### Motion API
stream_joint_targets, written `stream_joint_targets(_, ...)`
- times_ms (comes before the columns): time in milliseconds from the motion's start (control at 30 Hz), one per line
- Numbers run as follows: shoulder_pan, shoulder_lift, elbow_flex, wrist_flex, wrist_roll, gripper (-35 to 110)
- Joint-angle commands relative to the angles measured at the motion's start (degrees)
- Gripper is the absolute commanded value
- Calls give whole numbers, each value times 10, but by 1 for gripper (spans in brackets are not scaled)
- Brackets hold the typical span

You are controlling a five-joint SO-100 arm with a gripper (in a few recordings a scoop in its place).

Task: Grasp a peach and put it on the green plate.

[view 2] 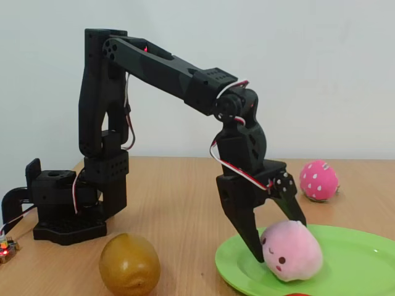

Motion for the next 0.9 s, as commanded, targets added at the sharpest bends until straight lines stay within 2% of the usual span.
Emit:
stream_joint_targets(0, 2, 10, -7, -1, -7, 34)
stream_joint_targets(667, -8, 72, 60, -1, -7, 47)
stream_joint_targets(867, -24, 124, 60, 35, 12, 47)
